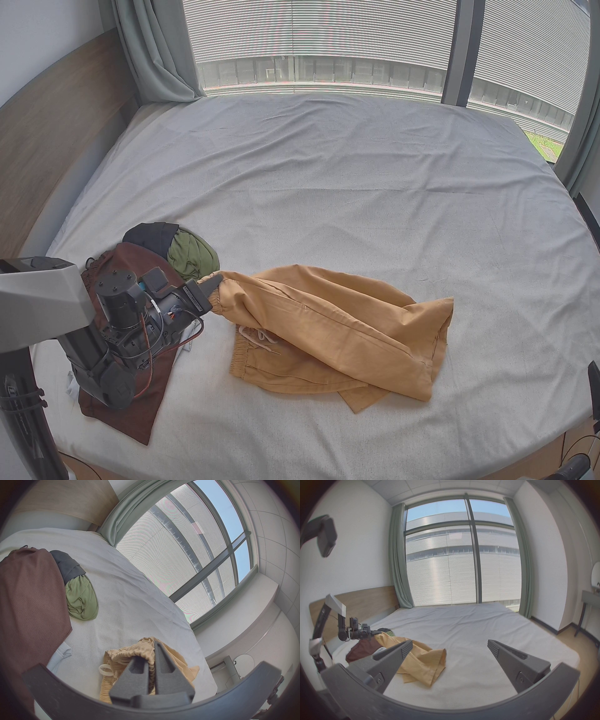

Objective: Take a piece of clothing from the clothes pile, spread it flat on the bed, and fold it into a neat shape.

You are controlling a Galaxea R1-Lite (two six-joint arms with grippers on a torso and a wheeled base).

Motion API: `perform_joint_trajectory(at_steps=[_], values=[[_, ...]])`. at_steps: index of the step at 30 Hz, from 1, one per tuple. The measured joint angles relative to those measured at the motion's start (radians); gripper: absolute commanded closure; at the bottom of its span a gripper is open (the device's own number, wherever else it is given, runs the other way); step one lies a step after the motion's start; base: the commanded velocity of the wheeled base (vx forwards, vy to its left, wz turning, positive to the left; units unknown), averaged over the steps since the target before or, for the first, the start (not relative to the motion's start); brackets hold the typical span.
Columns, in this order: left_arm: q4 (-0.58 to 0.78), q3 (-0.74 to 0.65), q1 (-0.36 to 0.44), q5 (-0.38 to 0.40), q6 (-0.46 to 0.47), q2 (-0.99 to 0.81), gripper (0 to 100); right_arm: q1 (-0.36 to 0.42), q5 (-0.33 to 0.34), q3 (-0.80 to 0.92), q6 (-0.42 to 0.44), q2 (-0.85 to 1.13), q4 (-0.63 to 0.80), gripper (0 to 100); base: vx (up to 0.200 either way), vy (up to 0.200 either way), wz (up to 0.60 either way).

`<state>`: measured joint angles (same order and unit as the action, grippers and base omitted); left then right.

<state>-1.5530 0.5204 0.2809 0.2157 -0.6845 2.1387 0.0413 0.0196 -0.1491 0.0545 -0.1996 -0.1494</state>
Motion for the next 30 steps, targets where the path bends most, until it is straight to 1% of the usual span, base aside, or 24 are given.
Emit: perform_joint_trajectory(at_steps=[5,10,14,21,26,30], values=[[0.0,0.003,-0.008,0.001,-0.001,0.001,100,0.04,0.036,-0.052,0.112,-0.119,0.005,0,0.0,0.0,0.0],[0.0,0.007,-0.012,0.002,-0.001,0.004,100,0.06,0.094,-0.097,0.183,-0.228,0.004,0,0.0,0.0,0.0],[0.0,0.012,-0.013,0.002,-0.001,0.004,100,0.065,0.141,-0.123,0.199,-0.308,-0.029,0,0.0,0.0,0.0],[0.0,0.018,-0.014,0.002,-0.001,0.005,100,0.068,0.208,-0.154,0.203,-0.478,-0.165,0,0.0,0.0,0.0],[0.0,0.018,-0.014,0.001,0.0,0.005,100,0.067,0.273,-0.187,0.2,-0.598,-0.211,0,0.0,0.0,0.0],[0.0,0.018,-0.015,0.001,0.0,0.006,100,0.066,0.305,-0.221,0.197,-0.685,-0.249,0,0.0,0.0,0.0]])
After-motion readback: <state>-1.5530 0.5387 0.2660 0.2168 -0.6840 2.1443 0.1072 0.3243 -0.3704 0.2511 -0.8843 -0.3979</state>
